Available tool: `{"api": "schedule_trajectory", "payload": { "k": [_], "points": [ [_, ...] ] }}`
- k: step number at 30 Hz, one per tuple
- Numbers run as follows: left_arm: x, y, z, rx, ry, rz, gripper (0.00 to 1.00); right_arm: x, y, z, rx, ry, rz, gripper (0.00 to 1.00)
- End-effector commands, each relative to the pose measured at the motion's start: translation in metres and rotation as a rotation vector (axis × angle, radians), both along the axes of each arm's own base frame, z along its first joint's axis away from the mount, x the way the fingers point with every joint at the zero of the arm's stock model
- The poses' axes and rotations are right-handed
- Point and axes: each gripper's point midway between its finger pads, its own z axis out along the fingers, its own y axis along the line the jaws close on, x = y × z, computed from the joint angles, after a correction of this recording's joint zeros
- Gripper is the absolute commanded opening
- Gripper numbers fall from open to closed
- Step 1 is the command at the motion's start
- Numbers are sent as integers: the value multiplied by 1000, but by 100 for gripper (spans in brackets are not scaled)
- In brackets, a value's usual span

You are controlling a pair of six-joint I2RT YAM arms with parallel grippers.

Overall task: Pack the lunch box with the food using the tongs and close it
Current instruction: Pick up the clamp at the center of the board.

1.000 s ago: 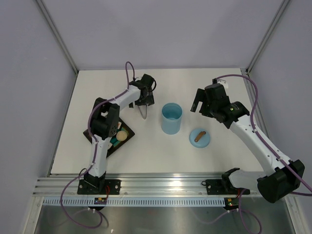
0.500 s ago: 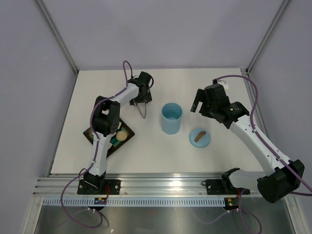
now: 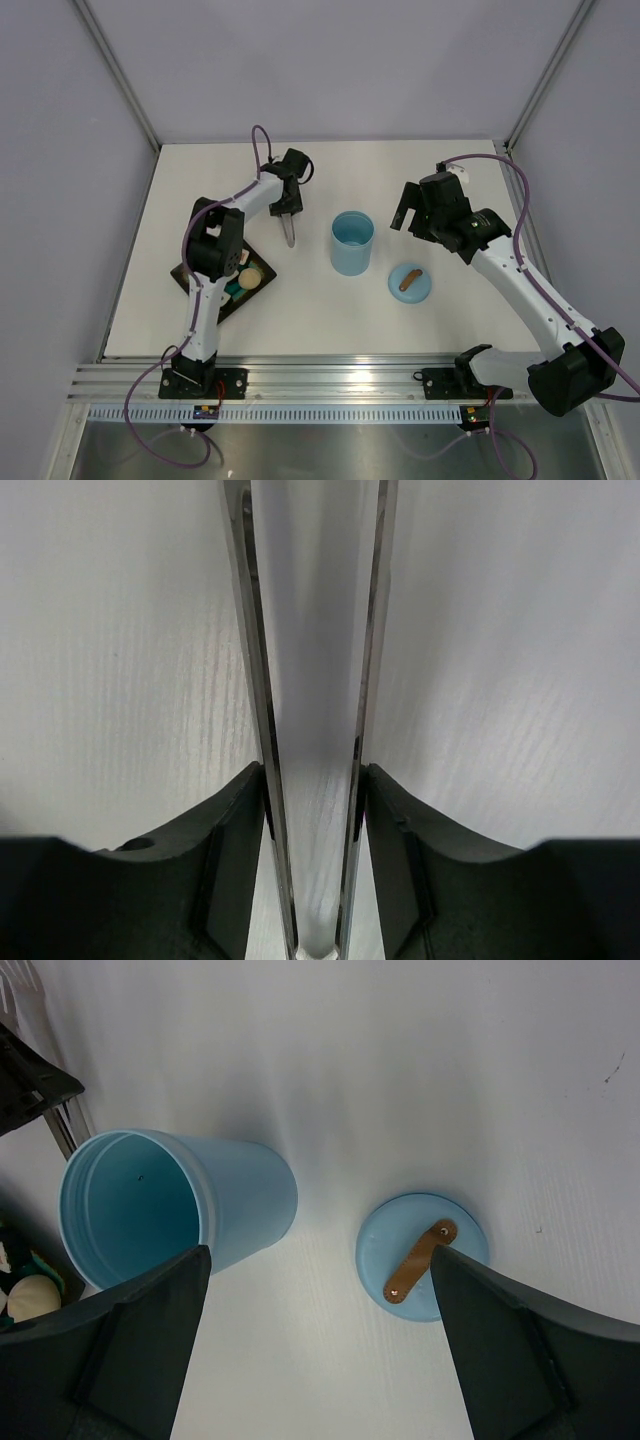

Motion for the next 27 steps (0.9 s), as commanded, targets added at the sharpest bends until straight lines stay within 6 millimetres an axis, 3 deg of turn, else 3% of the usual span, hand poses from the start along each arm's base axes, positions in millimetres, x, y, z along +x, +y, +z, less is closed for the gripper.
{"api": "schedule_trajectory", "payload": {
  "k": [1, 3, 5, 10, 15, 20, 25, 27],
  "points": [
    [8, 6, 37, 12, -85, -3, 47, 6, 7, 5, 39, -28, 5, 100],
    [8, 7, 35, 18, -82, -3, 57, 6, 7, 6, 41, -30, 4, 99],
    [6, 7, 30, 20, -68, -6, 77, 6, 7, 7, 39, -31, 4, 99],
    [-1, 6, 17, 24, -39, -7, 93, 5, 6, 6, 36, -32, 2, 99],
    [-8, 3, 8, 22, -17, -12, 93, 6, 6, 5, 37, -29, 1, 100],
    [-1, -2, 3, 4, -40, -26, 86, 6, 7, 5, 41, -28, 5, 99],
    [1, -6, -2, -21, -30, -33, 68, 4, 4, 9, 34, -37, -2, 100],
    [3, -5, 2, -15, -41, -40, 55, 3, 3, 9, 29, -37, -2, 99]
  ]
}}
